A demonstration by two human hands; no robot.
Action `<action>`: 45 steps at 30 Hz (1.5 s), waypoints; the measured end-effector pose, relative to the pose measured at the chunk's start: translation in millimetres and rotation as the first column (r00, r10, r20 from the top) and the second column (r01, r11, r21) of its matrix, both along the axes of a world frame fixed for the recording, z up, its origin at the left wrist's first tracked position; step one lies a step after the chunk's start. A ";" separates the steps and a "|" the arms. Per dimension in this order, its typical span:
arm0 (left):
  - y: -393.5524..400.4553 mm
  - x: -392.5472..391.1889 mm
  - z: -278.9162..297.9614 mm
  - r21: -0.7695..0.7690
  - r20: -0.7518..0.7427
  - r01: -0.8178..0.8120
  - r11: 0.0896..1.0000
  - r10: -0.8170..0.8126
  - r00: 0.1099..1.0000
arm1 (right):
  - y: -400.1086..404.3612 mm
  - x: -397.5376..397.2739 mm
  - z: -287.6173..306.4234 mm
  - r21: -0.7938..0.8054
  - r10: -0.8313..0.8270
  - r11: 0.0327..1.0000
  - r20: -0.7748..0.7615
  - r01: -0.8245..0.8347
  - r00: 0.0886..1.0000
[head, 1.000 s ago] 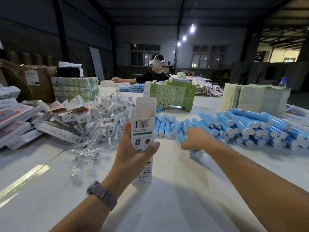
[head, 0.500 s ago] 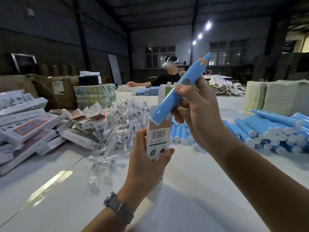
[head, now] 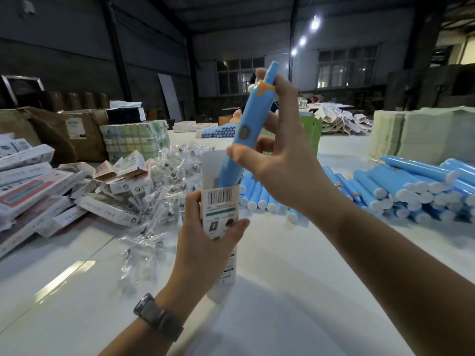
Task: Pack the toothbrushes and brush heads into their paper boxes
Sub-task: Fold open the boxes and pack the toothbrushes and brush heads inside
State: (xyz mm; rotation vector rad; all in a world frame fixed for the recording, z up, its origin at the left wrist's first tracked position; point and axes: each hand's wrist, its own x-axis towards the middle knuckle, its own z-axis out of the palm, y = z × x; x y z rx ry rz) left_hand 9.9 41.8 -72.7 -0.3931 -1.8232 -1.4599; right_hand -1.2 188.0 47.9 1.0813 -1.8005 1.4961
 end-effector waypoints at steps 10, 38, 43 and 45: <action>-1.2 12.0 3.7 0.029 0.013 0.221 0.975 -0.221 0.975 | -6.9 -2.9 -18.6 0.174 -0.192 0.964 -0.074 0.202 0.979; -68.6 7.8 35.8 0.098 -0.164 -0.621 0.778 0.628 0.761 | -148.4 -54.8 -122.6 0.866 -0.116 0.471 -0.126 0.166 0.985; -66.0 5.8 36.0 0.132 -0.153 -0.568 0.812 0.583 0.798 | -140.0 -59.3 -117.8 0.820 -0.184 0.565 0.017 0.091 0.983; -63.6 4.1 33.5 0.164 -0.166 -0.494 0.854 0.518 0.839 | -124.2 -64.0 -106.8 0.778 -0.235 0.625 0.106 0.067 0.966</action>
